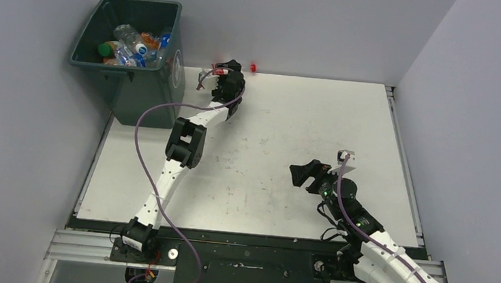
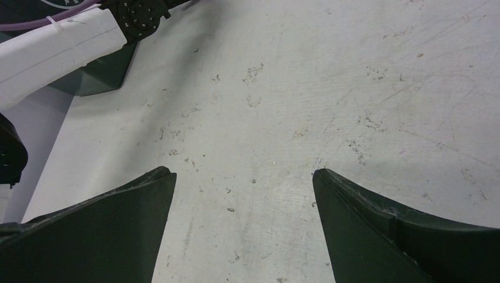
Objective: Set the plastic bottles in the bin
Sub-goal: Pick up the plastic bottle from the corner of the board.
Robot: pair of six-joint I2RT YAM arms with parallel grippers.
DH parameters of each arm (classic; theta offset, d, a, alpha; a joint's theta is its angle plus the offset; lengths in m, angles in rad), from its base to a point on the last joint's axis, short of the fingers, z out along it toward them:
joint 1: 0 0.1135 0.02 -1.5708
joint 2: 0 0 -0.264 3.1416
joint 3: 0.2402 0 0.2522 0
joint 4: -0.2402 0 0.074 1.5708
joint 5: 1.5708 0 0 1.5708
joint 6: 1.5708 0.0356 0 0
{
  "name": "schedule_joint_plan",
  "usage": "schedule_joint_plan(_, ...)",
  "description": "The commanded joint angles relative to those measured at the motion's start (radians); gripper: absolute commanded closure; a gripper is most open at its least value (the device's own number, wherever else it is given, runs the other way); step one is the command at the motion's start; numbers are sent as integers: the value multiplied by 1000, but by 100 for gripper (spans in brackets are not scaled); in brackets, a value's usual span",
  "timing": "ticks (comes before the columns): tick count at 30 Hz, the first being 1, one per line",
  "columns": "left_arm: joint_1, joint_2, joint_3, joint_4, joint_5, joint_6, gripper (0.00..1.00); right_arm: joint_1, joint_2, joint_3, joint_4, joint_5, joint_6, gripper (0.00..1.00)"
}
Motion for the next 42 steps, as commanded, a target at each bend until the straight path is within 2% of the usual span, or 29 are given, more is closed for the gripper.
schedule_joint_plan(1, 22, 102, 181, -119, 3, -17, 10, -8, 26, -7, 46, -4, 21, 10)
schedule_joint_plan(7, 55, 158, 228, -101, 41, 2, 29, -19, 59, -20, 79, -8, 24, 10)
schedule_joint_plan(11, 69, 194, 261, -77, 73, 15, 57, -31, 97, -20, 101, -27, 33, 10)
schedule_joint_plan(14, 71, 205, 271, -46, 82, 25, 65, -40, 120, -24, 115, -41, 44, 10)
schedule_joint_plan(21, 69, 130, 135, 124, 98, 51, 100, -43, 113, -29, 125, -49, 56, 10)
schedule_joint_plan(25, 62, 28, -38, 265, 110, 57, 100, -44, 89, -29, 120, -60, 64, 10)
schedule_joint_plan(35, -15, -396, -751, 801, 158, 50, 100, -43, -32, 62, 9, -15, 11, 10)
schedule_joint_plan(42, -115, -617, -1055, 1036, 279, 70, 100, -50, -38, 183, -62, -15, -37, 10)
